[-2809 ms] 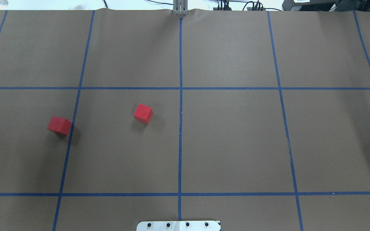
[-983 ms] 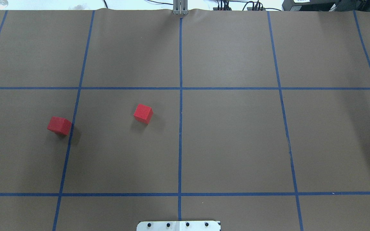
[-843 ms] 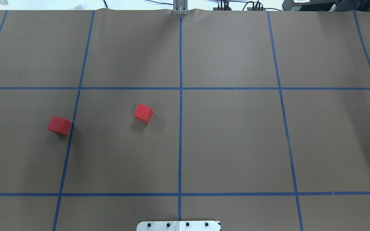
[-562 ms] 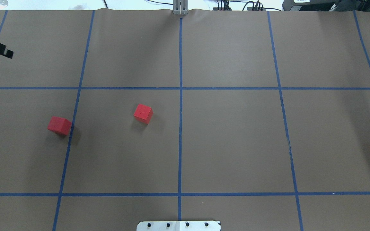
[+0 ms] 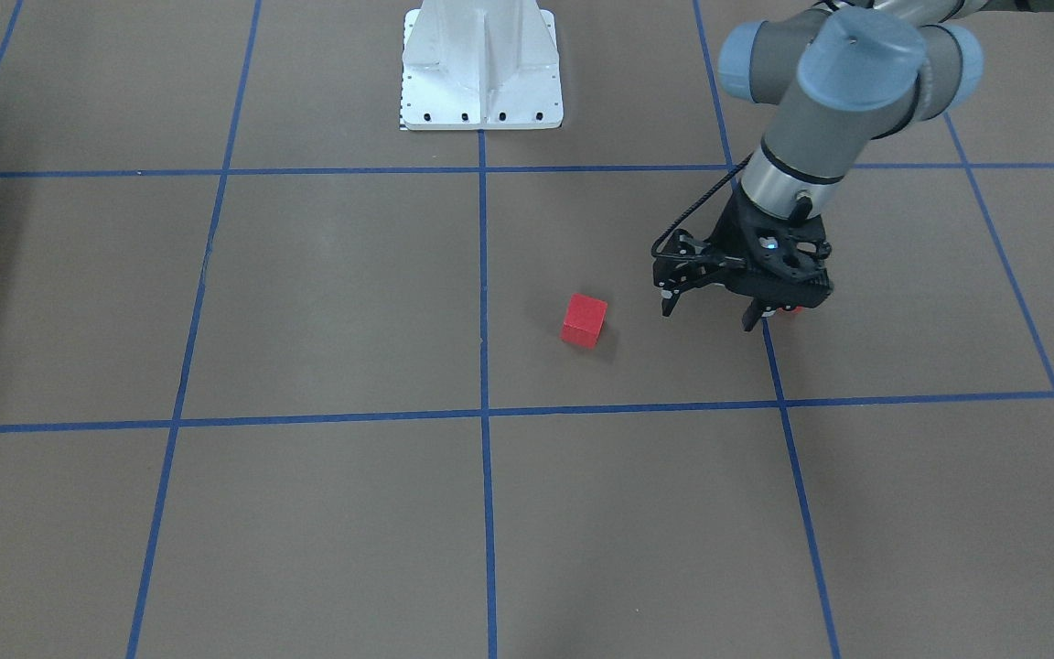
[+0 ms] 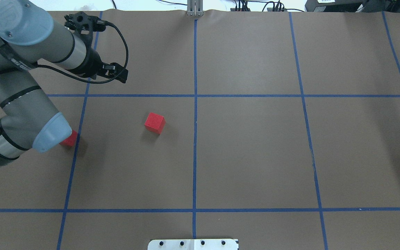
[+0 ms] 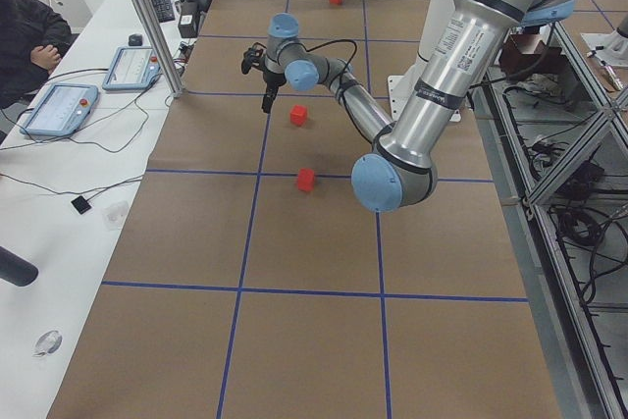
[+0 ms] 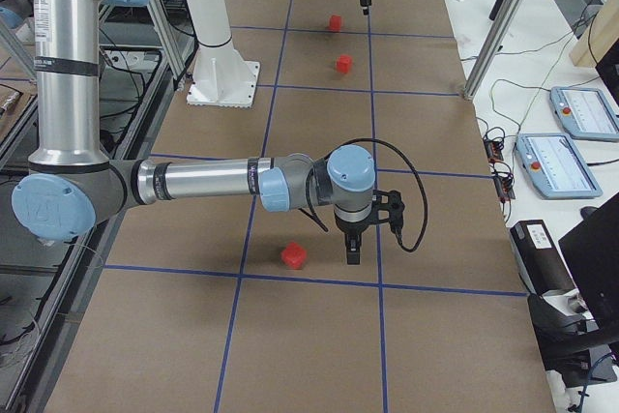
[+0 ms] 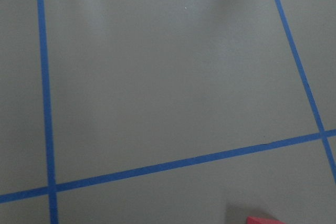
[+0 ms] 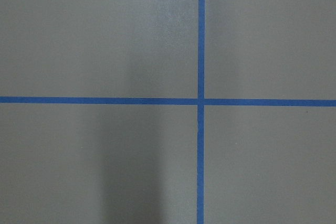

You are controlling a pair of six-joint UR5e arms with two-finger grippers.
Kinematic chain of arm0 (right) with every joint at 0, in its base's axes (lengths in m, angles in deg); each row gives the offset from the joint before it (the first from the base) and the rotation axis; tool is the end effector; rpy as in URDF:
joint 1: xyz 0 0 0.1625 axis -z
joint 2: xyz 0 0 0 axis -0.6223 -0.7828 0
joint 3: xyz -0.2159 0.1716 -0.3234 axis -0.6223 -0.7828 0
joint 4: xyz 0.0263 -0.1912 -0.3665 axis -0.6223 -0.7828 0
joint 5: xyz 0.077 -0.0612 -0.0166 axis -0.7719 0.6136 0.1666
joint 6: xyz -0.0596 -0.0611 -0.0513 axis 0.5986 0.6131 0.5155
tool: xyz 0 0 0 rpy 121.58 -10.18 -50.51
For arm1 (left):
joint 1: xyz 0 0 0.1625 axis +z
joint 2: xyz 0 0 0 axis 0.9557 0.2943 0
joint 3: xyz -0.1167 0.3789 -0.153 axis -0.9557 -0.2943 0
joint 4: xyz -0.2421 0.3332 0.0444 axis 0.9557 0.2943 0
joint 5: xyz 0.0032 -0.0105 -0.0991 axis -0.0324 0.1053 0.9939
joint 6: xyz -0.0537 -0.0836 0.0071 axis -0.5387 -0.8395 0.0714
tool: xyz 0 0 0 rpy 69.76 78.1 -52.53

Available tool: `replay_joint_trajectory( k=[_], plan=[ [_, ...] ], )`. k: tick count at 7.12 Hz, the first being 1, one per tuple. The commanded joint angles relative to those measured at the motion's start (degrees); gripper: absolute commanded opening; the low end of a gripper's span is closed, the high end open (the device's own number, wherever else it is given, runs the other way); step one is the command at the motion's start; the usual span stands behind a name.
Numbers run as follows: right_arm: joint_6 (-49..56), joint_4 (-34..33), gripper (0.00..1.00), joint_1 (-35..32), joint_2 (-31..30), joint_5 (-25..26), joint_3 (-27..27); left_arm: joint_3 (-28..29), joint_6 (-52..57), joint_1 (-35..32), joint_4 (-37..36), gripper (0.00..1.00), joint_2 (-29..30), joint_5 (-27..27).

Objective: Form red blocks into L shape at center
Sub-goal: 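Move the left gripper over the red cube near the table center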

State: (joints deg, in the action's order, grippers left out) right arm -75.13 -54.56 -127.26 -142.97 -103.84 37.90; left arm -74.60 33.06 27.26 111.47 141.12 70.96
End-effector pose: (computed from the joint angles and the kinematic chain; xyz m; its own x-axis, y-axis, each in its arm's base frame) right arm 0.0523 -0.4771 0.5974 0.6955 -0.0058 0.7185 -0.0795 0.9932 0.0849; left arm 0.3767 -0.5240 0.2481 0.6385 0.1932 -0.7450 0.0817 0.9455 0.3152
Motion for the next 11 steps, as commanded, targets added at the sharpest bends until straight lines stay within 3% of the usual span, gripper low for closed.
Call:
replay_joint_trajectory(
  k=[1, 2, 4, 7, 11],
  plan=[
    [-0.03, 0.0, 0.99, 0.19, 0.0, 0.01, -0.15, 3.38, -2.32, 5.53, -0.57, 1.0, 3.88, -6.38],
    [-0.03, 0.0, 0.99, 0.19, 0.0, 0.1, -0.15, 5.67, -3.2, 6.51, -0.48, 1.0, 5.39, -6.48],
    [0.06, -0.09, 0.99, 0.27, 0.0, 0.1, -0.32, 8.04, -3.56, 11.6, -0.4, 1.0, 7.59, -12.26],
    [0.06, -0.09, 0.99, 0.27, 0.0, 0.1, -0.41, 11.04, -3.56, 13.02, -0.22, 1.0, 8.13, -13.33],
    [0.32, 0.0, 0.99, 0.19, 0.0, 0.1, -0.59, 15.62, -3.56, 13.37, 6.28, 1.0, 8.22, -13.34]
  ],
)
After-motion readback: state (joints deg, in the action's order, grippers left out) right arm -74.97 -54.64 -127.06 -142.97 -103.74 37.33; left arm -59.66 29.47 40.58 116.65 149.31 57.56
